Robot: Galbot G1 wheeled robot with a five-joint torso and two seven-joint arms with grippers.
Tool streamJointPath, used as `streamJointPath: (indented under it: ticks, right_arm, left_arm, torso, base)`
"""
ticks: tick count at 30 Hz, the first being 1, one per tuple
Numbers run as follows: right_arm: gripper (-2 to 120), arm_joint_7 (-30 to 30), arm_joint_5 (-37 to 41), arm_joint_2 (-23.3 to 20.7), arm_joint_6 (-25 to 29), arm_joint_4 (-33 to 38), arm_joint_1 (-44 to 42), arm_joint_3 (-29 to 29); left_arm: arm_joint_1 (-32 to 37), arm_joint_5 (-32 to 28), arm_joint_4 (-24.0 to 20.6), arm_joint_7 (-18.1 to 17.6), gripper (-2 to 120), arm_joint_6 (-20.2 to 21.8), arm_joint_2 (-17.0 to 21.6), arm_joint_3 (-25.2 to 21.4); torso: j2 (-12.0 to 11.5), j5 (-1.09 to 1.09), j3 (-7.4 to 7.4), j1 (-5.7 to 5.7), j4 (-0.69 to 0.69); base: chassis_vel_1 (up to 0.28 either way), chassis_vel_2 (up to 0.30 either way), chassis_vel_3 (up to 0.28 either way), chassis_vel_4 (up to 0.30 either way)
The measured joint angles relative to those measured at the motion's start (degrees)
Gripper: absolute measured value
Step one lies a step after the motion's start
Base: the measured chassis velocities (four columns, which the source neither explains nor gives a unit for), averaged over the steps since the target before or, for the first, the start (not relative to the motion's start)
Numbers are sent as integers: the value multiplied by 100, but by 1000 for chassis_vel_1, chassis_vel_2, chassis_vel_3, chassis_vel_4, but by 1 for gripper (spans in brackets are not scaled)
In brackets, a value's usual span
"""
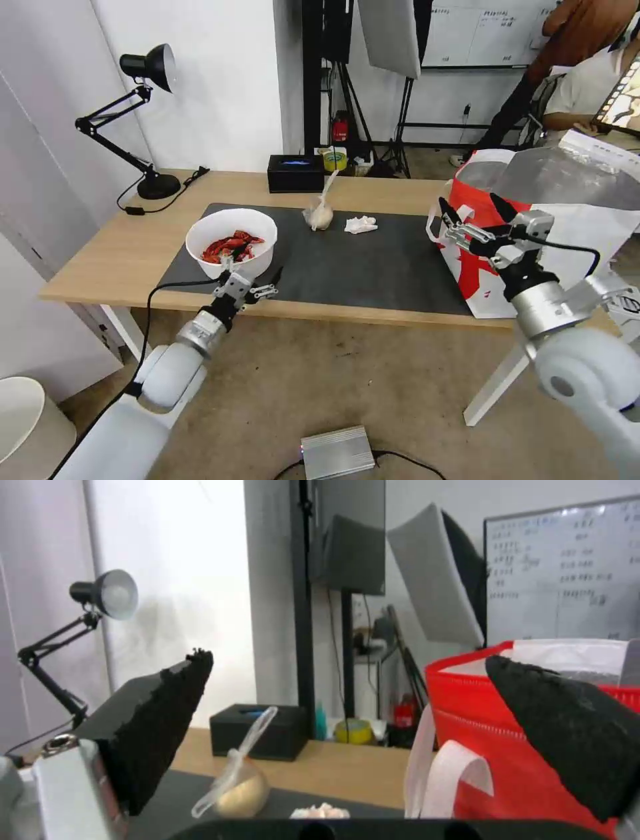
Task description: Pick up the trash from the table and place it into the takeout bag.
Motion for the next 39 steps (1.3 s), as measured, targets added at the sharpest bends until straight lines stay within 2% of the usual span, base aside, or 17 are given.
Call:
streamJointPath:
  ticks: [5, 13, 17, 22, 31, 39]
  right_arm:
    - [100, -187, -530, 217, 313, -236, -76, -159]
    - [100, -420, -947, 545, 544, -421, -299, -250]
    - [100, -595, -1269, 717, 801, -595, -530, -242]
    - [100, -742, -1605, 880, 1088, -730, -763, -271]
    - [100, -835, -1932, 982, 1560, -1054, -865, -508]
    - [100, -318, -2302, 1326, 1622, -1263, -893, -773]
  left_arm:
    - [373, -219, -155, -69, 90, 30, -112, -368]
    - [627, -854, -372, -193, 90, 165, -176, -526]
    - [741, -1434, -513, -233, 90, 187, -88, -586]
    - [907, -1767, -654, -272, 90, 187, -57, -675]
    - [1159, -1811, -699, -217, 90, 48, -130, -891]
    - [1319, -1785, -716, -124, 90, -42, -151, -1147]
  torso:
    - [0, 1, 0, 1, 0]
    - [0, 0, 0, 0, -1]
    - [0, 0, 0, 0, 0]
    - [0, 0, 0, 0, -1]
    - [-1, 0, 0, 1, -1]
    - [0, 1, 0, 1, 0]
  base:
    - [0, 0, 0, 0]
    - [0, 0, 0, 0]
    - [0, 0, 0, 0]
    - [0, 0, 0, 0]
    - [0, 0, 0, 0]
    - [0, 0, 0, 0]
